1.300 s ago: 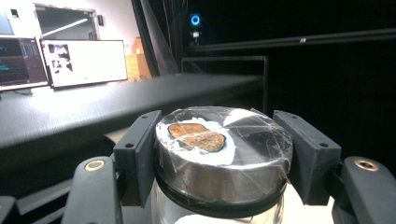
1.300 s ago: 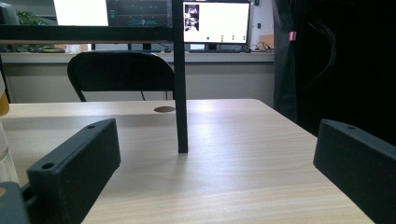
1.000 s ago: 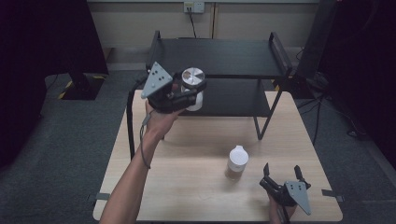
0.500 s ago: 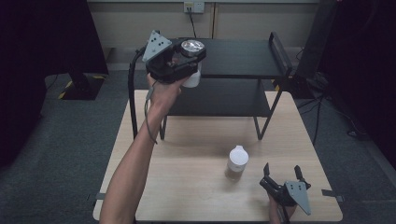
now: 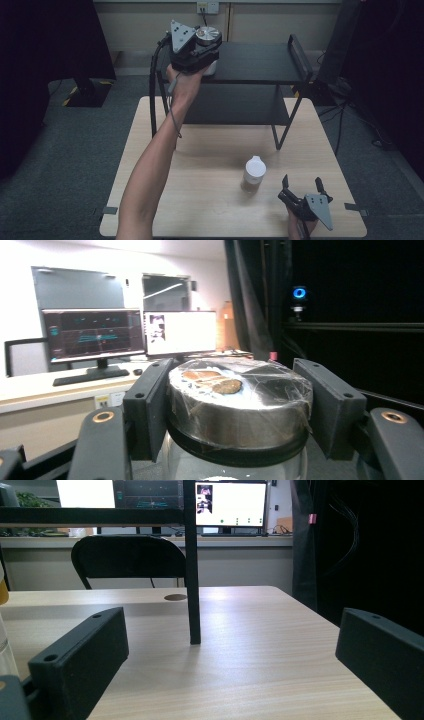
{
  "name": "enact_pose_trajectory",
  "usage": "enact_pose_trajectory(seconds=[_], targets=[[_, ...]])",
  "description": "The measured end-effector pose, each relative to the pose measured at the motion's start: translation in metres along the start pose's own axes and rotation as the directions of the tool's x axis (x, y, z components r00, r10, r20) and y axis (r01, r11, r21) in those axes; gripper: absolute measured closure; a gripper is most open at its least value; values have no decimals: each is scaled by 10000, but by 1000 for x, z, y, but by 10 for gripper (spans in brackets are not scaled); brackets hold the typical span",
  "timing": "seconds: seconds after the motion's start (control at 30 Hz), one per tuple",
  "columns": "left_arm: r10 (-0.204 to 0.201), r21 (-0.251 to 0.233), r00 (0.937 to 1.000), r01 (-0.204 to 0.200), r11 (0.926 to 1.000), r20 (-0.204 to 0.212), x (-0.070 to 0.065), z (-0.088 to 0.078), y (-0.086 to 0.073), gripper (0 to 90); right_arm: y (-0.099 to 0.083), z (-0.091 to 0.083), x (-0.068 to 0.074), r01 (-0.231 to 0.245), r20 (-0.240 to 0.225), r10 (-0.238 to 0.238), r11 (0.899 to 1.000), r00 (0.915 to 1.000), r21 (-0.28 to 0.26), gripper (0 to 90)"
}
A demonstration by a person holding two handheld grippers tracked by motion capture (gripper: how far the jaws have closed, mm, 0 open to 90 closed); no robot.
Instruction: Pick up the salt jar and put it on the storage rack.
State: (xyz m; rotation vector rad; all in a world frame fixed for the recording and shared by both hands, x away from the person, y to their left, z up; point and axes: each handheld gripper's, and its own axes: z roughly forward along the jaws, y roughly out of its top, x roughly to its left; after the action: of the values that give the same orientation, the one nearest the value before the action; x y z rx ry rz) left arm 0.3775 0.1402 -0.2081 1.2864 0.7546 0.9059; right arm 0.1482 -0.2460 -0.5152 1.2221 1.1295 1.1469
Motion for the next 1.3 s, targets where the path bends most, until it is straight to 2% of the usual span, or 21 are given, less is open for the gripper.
enact_pose_trajectory(seconds=[0.13,0.2,0.33,0.6,0.63,0.7,0.8,0.9,1.03,1.3], targets=[[44,-75,9990,-47,10000,-444,-12,4,-7,352,0,0,0,-3,4,3,10000,10000,-2,0],[-295,-119,9950,284,9995,-958,-21,4,-9,352,0,0,0,6,8,-6,10000,10000,1,0],[-327,-103,9928,318,9994,-1150,-24,5,-9,352,0,0,0,8,8,-8,10000,10000,0,0],[-337,57,9920,346,9994,-1217,-26,6,-5,349,0,0,1,-3,33,3,10000,10000,-2,0],[-234,76,9911,246,9997,-1314,-28,6,-4,346,0,0,1,-2,35,2,10000,10000,-1,0],[-36,-93,9899,23,10000,-1417,-30,6,-5,217,0,0,1,-1,35,1,10000,10000,1,0],[-41,-60,9910,33,10000,-1341,-29,5,-1,106,0,0,0,2,26,-2,10000,10000,-1,0],[2,-56,9892,-11,10000,-1468,-32,3,1,30,0,0,0,9,25,-9,10000,10000,2,0],[-158,253,9895,196,9995,-1438,-35,-5,8,1,0,0,1,15,53,-15,10000,10000,2,6],[-192,42,9906,200,9998,-1351,-38,-35,5,0,0,0,1,2,25,-2,10000,10000,-3,1]])
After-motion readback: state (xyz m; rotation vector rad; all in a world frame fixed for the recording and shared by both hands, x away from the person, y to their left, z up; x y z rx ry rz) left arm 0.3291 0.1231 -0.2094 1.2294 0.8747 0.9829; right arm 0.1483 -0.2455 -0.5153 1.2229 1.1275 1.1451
